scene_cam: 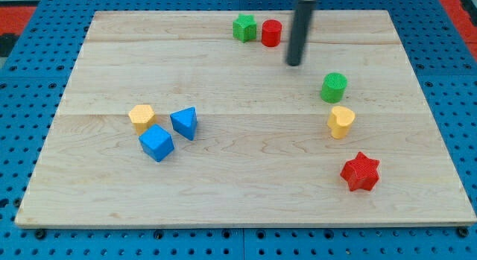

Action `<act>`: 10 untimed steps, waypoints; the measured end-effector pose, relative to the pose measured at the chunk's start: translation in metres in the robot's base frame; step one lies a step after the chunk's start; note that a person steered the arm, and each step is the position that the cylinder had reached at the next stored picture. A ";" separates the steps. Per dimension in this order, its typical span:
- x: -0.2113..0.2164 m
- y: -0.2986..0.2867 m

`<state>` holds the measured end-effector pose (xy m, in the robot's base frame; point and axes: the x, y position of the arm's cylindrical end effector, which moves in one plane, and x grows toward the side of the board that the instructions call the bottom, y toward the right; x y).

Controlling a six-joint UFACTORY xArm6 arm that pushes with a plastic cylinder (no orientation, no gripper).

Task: Make the green star and red circle in the vertical line

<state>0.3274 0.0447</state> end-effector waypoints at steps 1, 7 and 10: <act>-0.036 -0.073; -0.077 0.092; -0.059 0.039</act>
<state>0.2681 0.0839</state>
